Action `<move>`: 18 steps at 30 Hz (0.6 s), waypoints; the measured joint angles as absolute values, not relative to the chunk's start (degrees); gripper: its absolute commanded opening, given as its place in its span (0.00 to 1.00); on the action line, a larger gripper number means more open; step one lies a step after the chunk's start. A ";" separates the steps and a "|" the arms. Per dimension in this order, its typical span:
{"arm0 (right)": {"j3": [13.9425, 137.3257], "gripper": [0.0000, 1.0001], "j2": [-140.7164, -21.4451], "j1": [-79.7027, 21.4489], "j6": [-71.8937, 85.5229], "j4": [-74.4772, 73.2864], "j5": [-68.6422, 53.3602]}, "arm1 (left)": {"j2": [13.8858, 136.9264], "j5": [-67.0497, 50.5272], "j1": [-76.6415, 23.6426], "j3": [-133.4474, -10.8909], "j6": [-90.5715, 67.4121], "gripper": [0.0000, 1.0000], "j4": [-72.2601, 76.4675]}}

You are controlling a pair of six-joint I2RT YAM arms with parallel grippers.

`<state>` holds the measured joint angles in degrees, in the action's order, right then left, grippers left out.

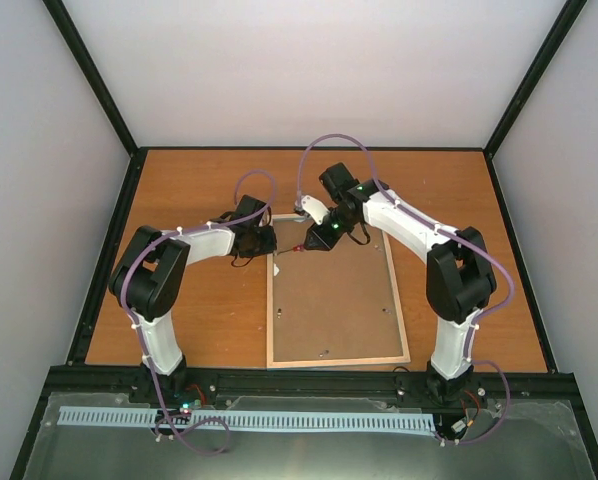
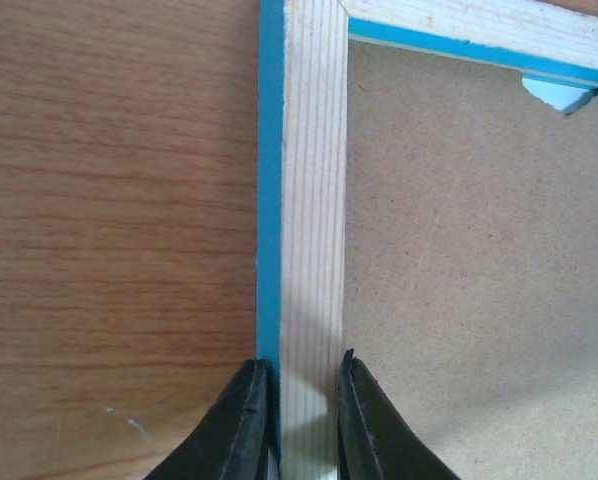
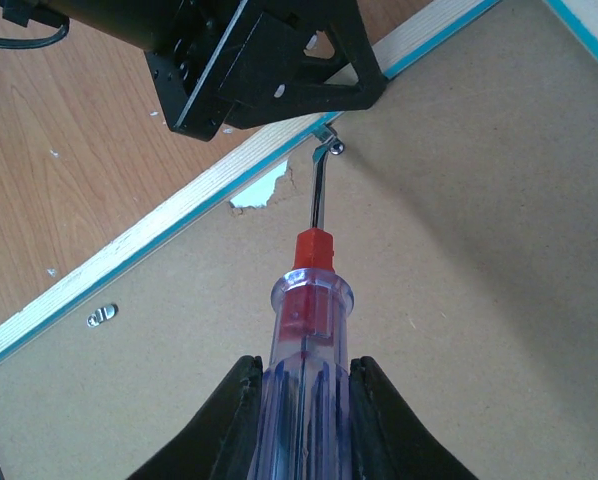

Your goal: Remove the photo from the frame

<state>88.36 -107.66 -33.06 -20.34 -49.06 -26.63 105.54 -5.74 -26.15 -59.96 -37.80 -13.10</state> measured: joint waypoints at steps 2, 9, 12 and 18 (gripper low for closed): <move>88.49 0.03 -108.12 -33.06 -20.08 -49.04 -27.16 | 105.45 -5.72 -26.15 -59.72 -37.85 0.01 -12.78; 88.49 0.03 -108.29 -33.06 -19.86 -49.06 -28.69 | 105.32 -5.63 -26.15 -59.48 -37.87 0.01 -12.45; 88.49 0.03 -108.33 -33.06 -19.86 -49.06 -29.17 | 105.32 -5.63 -26.15 -59.48 -37.87 0.01 -12.45; 88.49 0.03 -108.99 -33.06 -19.86 -49.06 -29.21 | 105.32 -5.61 -26.15 -59.48 -37.87 0.01 -12.45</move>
